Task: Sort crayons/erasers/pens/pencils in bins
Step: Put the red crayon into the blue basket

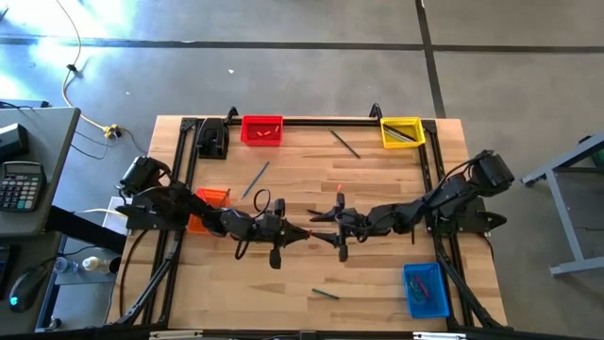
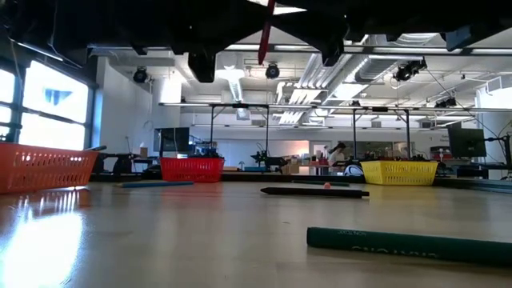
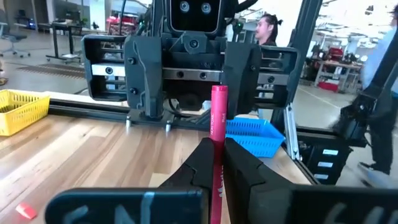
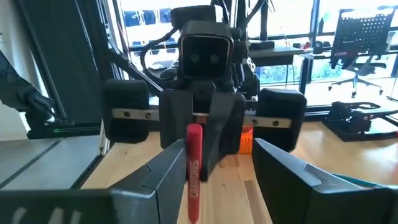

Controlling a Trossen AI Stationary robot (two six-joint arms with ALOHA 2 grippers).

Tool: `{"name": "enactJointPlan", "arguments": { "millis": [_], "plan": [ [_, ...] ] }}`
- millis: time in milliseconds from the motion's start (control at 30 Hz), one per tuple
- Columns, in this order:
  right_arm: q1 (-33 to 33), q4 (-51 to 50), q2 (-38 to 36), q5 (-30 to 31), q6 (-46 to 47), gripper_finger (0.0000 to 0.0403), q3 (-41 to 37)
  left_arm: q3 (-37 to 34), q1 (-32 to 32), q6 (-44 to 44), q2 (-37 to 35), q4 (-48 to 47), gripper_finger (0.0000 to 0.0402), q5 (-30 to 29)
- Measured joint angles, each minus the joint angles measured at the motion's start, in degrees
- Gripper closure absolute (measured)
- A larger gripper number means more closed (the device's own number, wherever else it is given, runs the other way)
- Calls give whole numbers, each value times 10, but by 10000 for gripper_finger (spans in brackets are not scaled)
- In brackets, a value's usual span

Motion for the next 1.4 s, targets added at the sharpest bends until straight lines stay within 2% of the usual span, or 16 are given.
{"name": "enactJointPlan", "arguments": {
  "millis": [400,533,800,1033,1233,1400],
  "plan": [
    [-1,38,15,-11,-19,236,9,12,12,3,0,2,399,15],
    [0,37,15,-11,-17,274,9,12,15,5,0,-2,399,13],
    [0,36,15,-12,-23,389,9,12,15,30,0,2,395,12],
    [0,35,16,-13,-34,378,9,12,15,41,0,2,354,27],
    [3,24,4,-12,-61,397,8,12,14,52,0,-8,301,37],
    [3,-11,-21,-9,-63,394,8,12,14,60,0,-14,270,37]
  ]
}}
